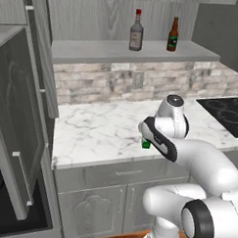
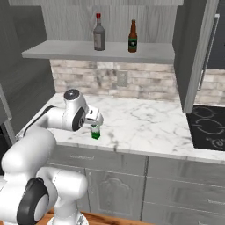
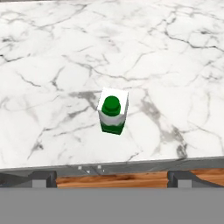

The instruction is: Sort all alcoholic drinks to one cabinet, and non-alcoholic drinks to the other.

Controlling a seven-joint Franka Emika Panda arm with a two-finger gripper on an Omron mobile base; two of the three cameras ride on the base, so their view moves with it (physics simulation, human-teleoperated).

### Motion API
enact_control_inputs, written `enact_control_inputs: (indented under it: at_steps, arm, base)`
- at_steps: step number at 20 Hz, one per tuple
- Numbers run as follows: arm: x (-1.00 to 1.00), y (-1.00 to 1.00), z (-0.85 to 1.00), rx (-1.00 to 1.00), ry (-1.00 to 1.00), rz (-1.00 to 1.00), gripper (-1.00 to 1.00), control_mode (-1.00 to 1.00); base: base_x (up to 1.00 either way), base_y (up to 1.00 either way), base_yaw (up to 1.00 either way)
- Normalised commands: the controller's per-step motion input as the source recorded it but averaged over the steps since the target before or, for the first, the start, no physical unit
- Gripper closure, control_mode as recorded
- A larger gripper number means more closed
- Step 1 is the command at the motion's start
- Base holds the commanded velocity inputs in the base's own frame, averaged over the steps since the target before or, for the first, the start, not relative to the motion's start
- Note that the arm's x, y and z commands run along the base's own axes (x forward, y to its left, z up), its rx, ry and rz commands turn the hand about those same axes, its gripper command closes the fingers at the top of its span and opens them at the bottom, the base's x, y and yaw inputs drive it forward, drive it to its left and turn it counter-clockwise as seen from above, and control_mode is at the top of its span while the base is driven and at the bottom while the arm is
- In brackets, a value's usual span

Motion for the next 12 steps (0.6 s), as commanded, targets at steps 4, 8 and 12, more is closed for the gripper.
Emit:
enact_control_inputs:
  at_steps: [4, 8, 12]
  arm:
    - [0.16, 0.00, -0.09, 0.00, 0.00, 0.00, -1.00, -1.00]
    - [0.13, 0.00, -0.11, 0.00, 0.01, -0.01, -1.00, -1.00]
    - [0.12, 0.00, -0.13, 0.00, 0.02, -0.02, -1.00, -1.00]
  base:
    - [0.00, 0.00, 0.00]
    - [0.00, 0.00, 0.00]
    - [0.00, 0.00, 0.00]
